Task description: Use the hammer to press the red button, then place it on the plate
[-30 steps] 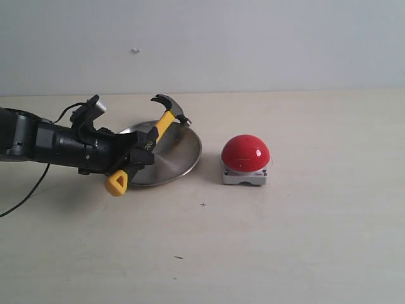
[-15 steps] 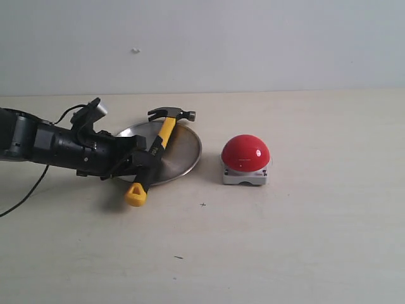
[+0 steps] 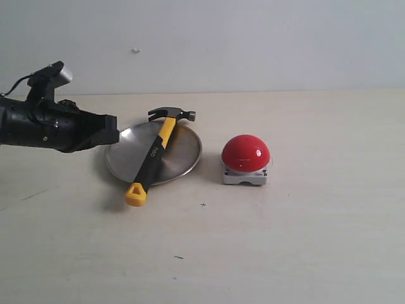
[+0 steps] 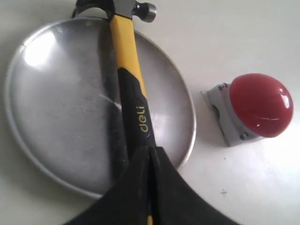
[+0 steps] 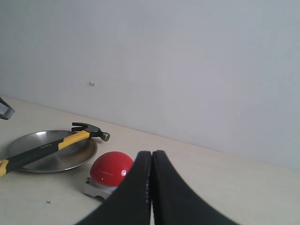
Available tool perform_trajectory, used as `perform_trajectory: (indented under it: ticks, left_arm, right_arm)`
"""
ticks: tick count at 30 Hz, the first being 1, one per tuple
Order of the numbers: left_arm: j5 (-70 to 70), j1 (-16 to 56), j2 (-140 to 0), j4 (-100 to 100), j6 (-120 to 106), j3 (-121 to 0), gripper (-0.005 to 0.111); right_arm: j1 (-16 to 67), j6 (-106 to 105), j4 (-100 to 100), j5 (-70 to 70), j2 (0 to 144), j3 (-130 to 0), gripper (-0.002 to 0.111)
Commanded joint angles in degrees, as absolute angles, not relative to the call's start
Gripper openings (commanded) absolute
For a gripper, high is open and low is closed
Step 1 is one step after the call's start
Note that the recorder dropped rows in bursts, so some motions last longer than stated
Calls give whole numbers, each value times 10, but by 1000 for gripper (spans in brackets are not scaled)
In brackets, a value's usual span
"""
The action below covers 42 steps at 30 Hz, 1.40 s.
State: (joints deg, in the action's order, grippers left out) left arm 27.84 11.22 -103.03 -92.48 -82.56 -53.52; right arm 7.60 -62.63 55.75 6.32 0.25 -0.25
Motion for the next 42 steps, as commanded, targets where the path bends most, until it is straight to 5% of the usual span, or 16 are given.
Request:
perform_trajectory:
  ticks: [1,21,23,30,42]
  left_arm:
    - [167,154,-926,-999,-966,-457,0]
    - [192,213,-430,-999,-979,-186,0]
    - [192,213,-369,-896,-886,-168,0]
    - [28,213,-182,-146,20,-137,0]
    - [-28,213,-91,-100,76,-51,0]
  right_arm:
    - [72,-627,560,62,0,0,0]
    - [72,-626,560,62,0,0,0]
    - [72,-624,560,62,0,0,0]
    - [72,-625,568,62,0,0,0]
    - [72,-624,570,62,0,0,0]
